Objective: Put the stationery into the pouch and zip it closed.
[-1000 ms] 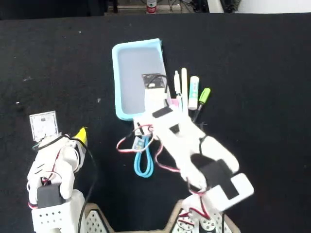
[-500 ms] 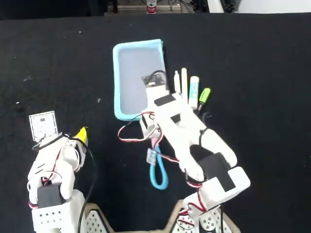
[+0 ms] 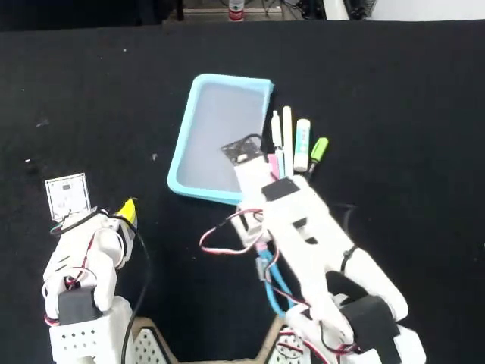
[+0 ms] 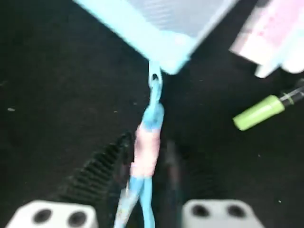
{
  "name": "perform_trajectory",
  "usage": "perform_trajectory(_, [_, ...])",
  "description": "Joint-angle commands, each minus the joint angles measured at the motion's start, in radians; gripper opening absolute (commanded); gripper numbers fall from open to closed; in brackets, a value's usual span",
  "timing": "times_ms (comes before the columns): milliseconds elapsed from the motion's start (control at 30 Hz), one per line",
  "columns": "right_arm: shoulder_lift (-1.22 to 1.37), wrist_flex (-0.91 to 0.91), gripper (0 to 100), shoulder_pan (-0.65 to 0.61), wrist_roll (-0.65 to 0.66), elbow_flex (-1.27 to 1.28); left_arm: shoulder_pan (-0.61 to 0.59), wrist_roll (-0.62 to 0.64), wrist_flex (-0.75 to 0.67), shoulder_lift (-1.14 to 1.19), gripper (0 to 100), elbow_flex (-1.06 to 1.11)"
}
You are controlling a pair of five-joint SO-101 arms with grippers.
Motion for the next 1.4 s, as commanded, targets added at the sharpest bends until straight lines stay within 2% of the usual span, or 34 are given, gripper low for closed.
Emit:
perform_trajectory(0, [0.007, 0.012, 23.6, 0.046, 0.008, -0.051, 0.013, 0.002, 0.006, -0.005, 23, -0.018])
perform_trajectory(200, [0.061, 0.091, 17.5, 0.040, 0.003, -0.194, 0.013, 0.002, 0.002, -0.005, 23, -0.018])
perform_trajectory(400, [0.143, 0.091, 15.2, -0.092, 0.012, -0.229, 0.013, 0.002, 0.000, -0.005, 23, -0.013])
perform_trajectory(467, [0.151, 0.052, 15.2, -0.126, 0.015, -0.205, 0.013, 0.000, 0.000, -0.005, 23, -0.012])
perform_trajectory(567, [0.153, -0.066, 15.2, -0.141, 0.089, -0.131, 0.013, 0.000, -0.002, -0.005, 23, -0.012])
perform_trajectory(700, [0.160, -0.204, 15.0, -0.109, 0.124, -0.054, 0.013, 0.000, -0.002, -0.005, 23, -0.012])
perform_trajectory(833, [0.160, -0.215, 15.2, -0.037, 0.132, -0.041, 0.013, 0.000, -0.002, -0.005, 23, -0.012])
perform_trajectory(967, [0.150, -0.213, 14.6, 0.025, 0.235, -0.016, 0.013, 0.000, -0.002, -0.005, 23, -0.015])
perform_trajectory(1133, [0.068, -0.215, 1.0, 0.083, 0.258, 0.041, 0.013, 0.000, -0.003, -0.005, 23, -0.013])
perform_trajectory(1367, [-0.093, -0.209, 7.4, 0.086, 0.253, 0.101, 0.013, -0.002, -0.003, -0.005, 23, -0.012])
